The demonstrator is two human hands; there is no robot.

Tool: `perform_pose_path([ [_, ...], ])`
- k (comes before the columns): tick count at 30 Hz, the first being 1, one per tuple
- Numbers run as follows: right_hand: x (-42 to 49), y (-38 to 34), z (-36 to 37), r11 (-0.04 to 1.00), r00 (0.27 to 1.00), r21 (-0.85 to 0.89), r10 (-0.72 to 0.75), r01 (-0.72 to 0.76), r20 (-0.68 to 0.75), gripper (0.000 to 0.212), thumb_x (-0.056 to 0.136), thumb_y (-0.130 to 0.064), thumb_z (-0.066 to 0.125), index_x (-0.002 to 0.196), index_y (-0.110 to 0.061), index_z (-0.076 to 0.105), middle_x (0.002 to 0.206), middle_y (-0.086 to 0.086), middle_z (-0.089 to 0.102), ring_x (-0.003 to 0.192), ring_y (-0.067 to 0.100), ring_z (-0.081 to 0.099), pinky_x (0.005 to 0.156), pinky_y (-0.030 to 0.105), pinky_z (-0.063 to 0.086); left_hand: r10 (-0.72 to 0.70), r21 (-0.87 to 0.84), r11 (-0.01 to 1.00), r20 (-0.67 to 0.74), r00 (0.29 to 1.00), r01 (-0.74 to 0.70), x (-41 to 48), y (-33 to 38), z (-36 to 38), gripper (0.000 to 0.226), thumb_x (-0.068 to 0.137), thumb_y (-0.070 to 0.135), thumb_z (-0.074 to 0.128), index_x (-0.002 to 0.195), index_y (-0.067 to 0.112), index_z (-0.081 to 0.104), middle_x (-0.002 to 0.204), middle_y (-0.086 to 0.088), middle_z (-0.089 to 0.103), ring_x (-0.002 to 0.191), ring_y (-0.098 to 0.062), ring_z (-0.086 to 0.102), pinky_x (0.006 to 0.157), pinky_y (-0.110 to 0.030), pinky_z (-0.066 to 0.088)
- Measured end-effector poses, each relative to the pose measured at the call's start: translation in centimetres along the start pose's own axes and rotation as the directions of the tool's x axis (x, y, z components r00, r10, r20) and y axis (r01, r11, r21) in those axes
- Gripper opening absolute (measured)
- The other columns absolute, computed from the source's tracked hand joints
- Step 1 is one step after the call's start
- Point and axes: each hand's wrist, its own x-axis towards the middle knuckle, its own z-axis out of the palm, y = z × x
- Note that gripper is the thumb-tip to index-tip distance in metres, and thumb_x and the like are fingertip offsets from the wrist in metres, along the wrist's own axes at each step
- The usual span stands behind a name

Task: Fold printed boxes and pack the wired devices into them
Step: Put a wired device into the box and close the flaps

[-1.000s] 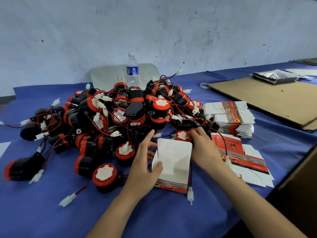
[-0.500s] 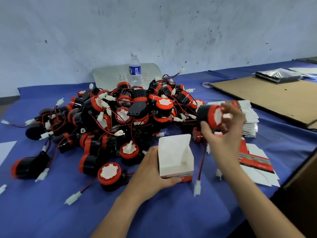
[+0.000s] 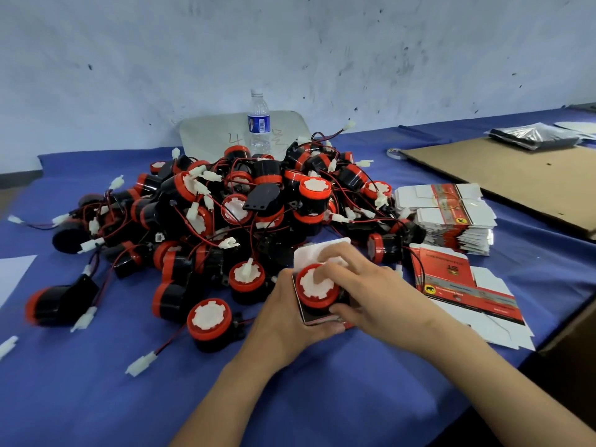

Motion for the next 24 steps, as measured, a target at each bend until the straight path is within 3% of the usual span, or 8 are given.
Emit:
perform_pose_path([
  [2, 0.3, 0.4, -0.2, 1.000, 1.000, -0.014, -0.018, 0.018, 0.013, 0.038, 0.086, -0.018, 0.065, 0.119, -0.023, 0.047, 0.130, -0.010, 0.035, 0.084, 0.018, 0.048, 0.070, 0.031, 0.044, 0.004, -0.003, 1.000, 0.006, 1.000, -0.004, 0.0, 0.0, -0.1, 0.086, 0.052, 0.055, 0.085, 0.119, 0.028, 0.037, 0.115, 0.018, 0.052, 0.104, 0.006, 0.052, 0.083, -0.013, 0.046],
  [7, 1.8, 1.8, 0.2, 0.992, 0.986, -0.079, -0.087, 0.099, 0.140, 0.034, 0.082, -0.014, 0.065, 0.114, -0.017, 0.054, 0.121, -0.007, 0.052, 0.111, 0.017, 0.049, 0.109, 0.022, 0.022, 0.012, -0.001, 1.000, 0.003, 1.000, -0.012, -0.2, 0.0, -0.1, 0.078, 0.053, 0.063, 0.078, 0.113, 0.037, 0.035, 0.111, 0.019, 0.052, 0.102, 0.005, 0.053, 0.084, -0.025, 0.051],
  [12, 2.7, 2.8, -0.6, 0.991, 0.961, 0.001, -0.127, 0.131, 0.246, 0.017, 0.085, -0.004, 0.059, 0.091, -0.013, 0.072, 0.105, -0.010, 0.066, 0.107, 0.014, 0.056, 0.102, 0.031, 0.034, -0.013, -0.025, 1.000, -0.021, 1.000, 0.013, -0.4, 0.5, 0.1, 0.075, 0.052, 0.078, 0.073, 0.109, 0.050, 0.033, 0.110, 0.023, 0.054, 0.101, 0.006, 0.054, 0.079, -0.021, 0.050],
  [15, 2.6, 2.5, -1.6, 0.995, 0.946, 0.052, -0.092, 0.080, 0.311, 0.024, 0.087, -0.005, 0.056, 0.099, -0.017, 0.074, 0.107, -0.018, 0.061, 0.100, 0.009, 0.052, 0.094, 0.025, 0.038, -0.017, -0.048, 0.999, -0.036, 0.999, 0.015, -0.4, 0.4, 0.2, 0.044, 0.075, 0.056, 0.070, 0.102, 0.050, 0.037, 0.105, 0.017, 0.058, 0.097, 0.002, 0.055, 0.075, -0.019, 0.044],
  [18, 0.9, 3.0, -3.4, 0.979, 0.984, 0.193, 0.033, -0.068, 0.177, 0.025, 0.089, -0.015, 0.065, 0.112, -0.023, 0.071, 0.133, -0.013, 0.056, 0.118, -0.003, 0.050, 0.102, 0.017, 0.036, -0.014, -0.032, 0.999, -0.057, 0.998, 0.013, -0.4, 0.4, 0.3, 0.032, 0.085, 0.041, 0.066, 0.099, 0.045, 0.038, 0.103, 0.012, 0.058, 0.095, -0.001, 0.055, 0.073, -0.016, 0.042],
  [20, -1.7, 3.2, -4.3, 0.889, 0.969, 0.401, 0.247, -0.221, -0.012, 0.032, 0.082, -0.035, 0.073, 0.114, -0.033, 0.068, 0.125, -0.019, 0.061, 0.111, -0.009, 0.053, 0.097, 0.019, 0.044, -0.013, -0.016, 1.000, -0.080, 0.997, 0.012, -0.4, 0.4, 0.5, 0.032, 0.086, 0.038, 0.064, 0.101, 0.044, 0.037, 0.105, 0.013, 0.056, 0.097, -0.001, 0.054, 0.071, -0.010, 0.041],
  [22, -4.7, 2.7, -4.1, 0.751, 0.891, 0.553, 0.452, -0.360, -0.033, 0.052, 0.064, -0.056, 0.072, 0.114, -0.047, 0.060, 0.114, -0.024, 0.062, 0.097, -0.004, 0.062, 0.086, 0.027, 0.052, -0.008, -0.025, 1.000, -0.097, 0.995, 0.005, -0.4, 0.5, 0.8, 0.034, 0.087, 0.032, 0.064, 0.102, 0.045, 0.037, 0.107, 0.014, 0.055, 0.099, 0.000, 0.053, 0.073, -0.007, 0.041],
  [24, -7.1, 1.6, -2.5, 0.628, 0.854, 0.677, 0.520, -0.384, 0.003, 0.052, 0.062, -0.042, 0.081, 0.109, -0.050, 0.061, 0.111, -0.021, 0.063, 0.085, 0.007, 0.068, 0.081, 0.035, 0.056, -0.009, -0.041, 0.999, -0.099, 0.995, 0.005, -0.4, 0.5, 0.9, 0.034, 0.089, 0.028, 0.063, 0.105, 0.044, 0.037, 0.110, 0.013, 0.054, 0.102, -0.001, 0.052, 0.076, -0.010, 0.041],
])
